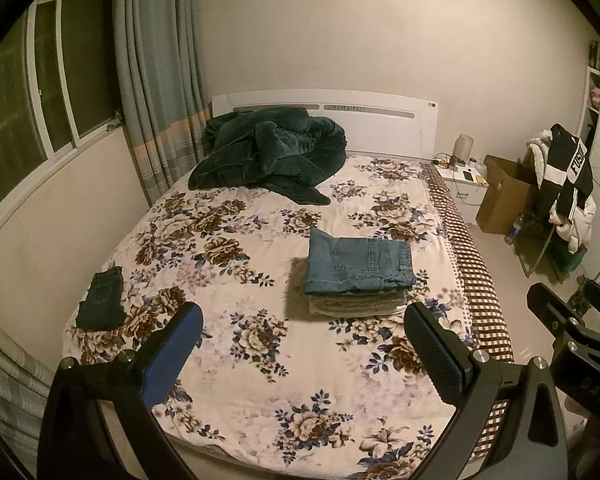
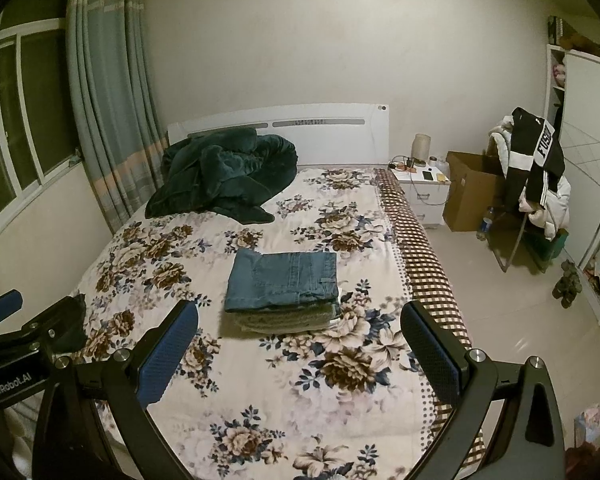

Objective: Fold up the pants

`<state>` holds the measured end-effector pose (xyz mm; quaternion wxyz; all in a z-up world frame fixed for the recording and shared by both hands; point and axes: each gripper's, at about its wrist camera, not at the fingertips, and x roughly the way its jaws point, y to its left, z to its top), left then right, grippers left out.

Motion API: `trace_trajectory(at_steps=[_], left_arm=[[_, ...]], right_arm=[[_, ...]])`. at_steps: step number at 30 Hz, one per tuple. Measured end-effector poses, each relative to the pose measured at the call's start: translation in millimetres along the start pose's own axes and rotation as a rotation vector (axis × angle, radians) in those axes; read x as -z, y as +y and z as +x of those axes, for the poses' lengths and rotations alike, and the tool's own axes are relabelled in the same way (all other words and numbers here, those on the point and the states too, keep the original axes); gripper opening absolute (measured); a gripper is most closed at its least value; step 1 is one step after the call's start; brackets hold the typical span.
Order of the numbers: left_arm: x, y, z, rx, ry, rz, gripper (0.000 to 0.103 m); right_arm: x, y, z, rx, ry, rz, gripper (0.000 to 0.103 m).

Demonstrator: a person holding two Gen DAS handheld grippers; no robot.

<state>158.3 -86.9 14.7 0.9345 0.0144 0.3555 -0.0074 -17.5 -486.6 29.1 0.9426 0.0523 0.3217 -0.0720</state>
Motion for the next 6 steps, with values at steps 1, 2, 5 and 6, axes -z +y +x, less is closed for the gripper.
trace_trajectory(at_steps=[1, 2, 5, 6], left_arm=[[0.2, 0.3, -0.2, 0.001, 0.001, -0.003, 0.103], [0.2, -1.2, 0.3, 0.001, -0.002, -0.001, 0.103], [0.9, 1.3, -0.2, 0.000, -0.005, -0.002, 0.103], [1.2, 2.9, -0.5, 0.007, -0.004, -0.005, 0.103]], right_arm=[[-0.2, -0.1, -0.1, -0.001, 0.000, -0.001, 0.103], [0.0, 0.0, -0.3, 0.001, 0.001, -0.001, 0.103], [-1.3, 0.2, -0.3, 0.000, 0.001, 0.000, 0.103], [-1.9, 0.2, -0.4, 0.000, 0.000, 0.000, 0.103]])
